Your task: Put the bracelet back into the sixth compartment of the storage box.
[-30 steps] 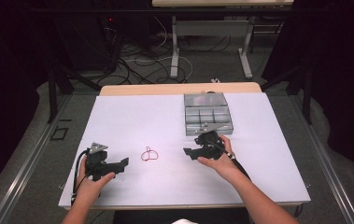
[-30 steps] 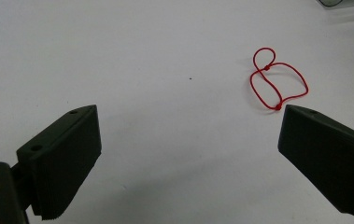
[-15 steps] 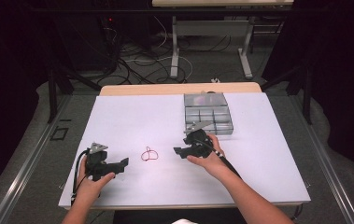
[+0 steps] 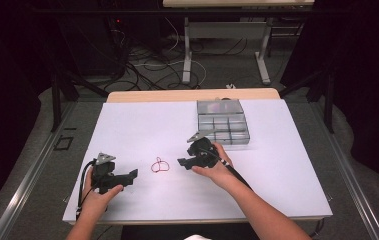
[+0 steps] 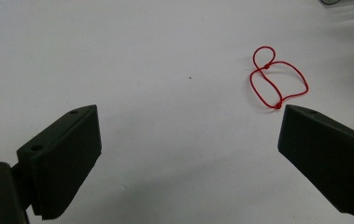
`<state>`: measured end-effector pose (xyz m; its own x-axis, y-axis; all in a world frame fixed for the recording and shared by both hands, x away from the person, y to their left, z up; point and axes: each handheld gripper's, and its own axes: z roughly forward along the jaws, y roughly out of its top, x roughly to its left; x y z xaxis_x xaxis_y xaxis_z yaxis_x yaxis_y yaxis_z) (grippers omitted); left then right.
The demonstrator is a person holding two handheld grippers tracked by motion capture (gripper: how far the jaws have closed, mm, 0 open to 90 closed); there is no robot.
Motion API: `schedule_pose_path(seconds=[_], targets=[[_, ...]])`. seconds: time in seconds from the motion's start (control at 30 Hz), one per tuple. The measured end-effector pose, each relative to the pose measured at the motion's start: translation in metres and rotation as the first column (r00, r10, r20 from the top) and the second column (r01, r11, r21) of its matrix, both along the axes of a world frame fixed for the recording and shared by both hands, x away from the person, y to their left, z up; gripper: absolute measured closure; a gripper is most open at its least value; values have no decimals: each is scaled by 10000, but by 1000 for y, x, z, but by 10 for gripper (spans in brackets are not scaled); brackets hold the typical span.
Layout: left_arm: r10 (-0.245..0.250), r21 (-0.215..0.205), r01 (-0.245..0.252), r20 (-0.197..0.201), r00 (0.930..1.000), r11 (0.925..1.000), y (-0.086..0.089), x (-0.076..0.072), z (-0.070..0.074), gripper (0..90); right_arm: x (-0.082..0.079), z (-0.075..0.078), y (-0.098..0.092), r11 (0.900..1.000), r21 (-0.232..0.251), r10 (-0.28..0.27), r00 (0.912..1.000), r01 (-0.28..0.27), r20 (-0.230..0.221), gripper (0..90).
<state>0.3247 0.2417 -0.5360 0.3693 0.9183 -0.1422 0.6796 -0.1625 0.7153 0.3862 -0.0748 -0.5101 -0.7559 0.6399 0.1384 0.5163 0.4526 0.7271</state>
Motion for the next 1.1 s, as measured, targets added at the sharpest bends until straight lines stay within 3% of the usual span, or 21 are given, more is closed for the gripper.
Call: schedule_pose_path(seconds=[0.07,0.17,0.2,0.27,0.3,0.4,0.47,0.53,0.63,0.73,0.83,1.1], targets=[[-5,-2,5,-3,10000,10000,0,0,0,61,2,0,3,9998,-169,85,9996,-89,-261,471],[-58,0,58,-39,10000,10000,0,0,0,61,4,-3,7,9999,-34,124,9996,-125,-256,489],[-78,18,78,-71,9999,10000,0,0,0,61,5,-2,7,9993,-257,260,9989,-271,-399,496],[-85,42,85,-49,10000,10000,0,0,0,61,5,-3,8,9992,-266,299,9985,-311,-448,502],[-95,39,95,-54,9999,9999,0,0,0,61,6,-5,10,9996,-72,254,9990,-257,-363,511],[-101,41,102,-61,9999,9999,0,0,0,61,10,-6,11,9980,-192,592,9968,-603,-541,557],[-107,41,107,-70,9999,9999,-1,0,0,61,10,-9,12,9983,72,576,9962,-572,-652,565],[-114,44,114,-72,9999,9999,-1,0,0,61,11,-13,15,9972,457,606,9970,-584,-490,565],[-112,40,113,-79,9999,9999,-1,0,0,61,13,-12,16,9964,267,817,9948,-802,-606,552],[-121,26,121,-75,9999,9999,-1,0,0,61,14,-14,18,9966,359,755,9963,-740,-420,548],[-94,-1,94,-42,9999,10000,-1,0,-1,62,15,-13,20,9959,119,900,9941,-894,-608,548],[-92,32,93,-56,9999,10000,-1,1,-1,62,20,-21,30,9887,-128,1490,9888,-1491,-111,558]])
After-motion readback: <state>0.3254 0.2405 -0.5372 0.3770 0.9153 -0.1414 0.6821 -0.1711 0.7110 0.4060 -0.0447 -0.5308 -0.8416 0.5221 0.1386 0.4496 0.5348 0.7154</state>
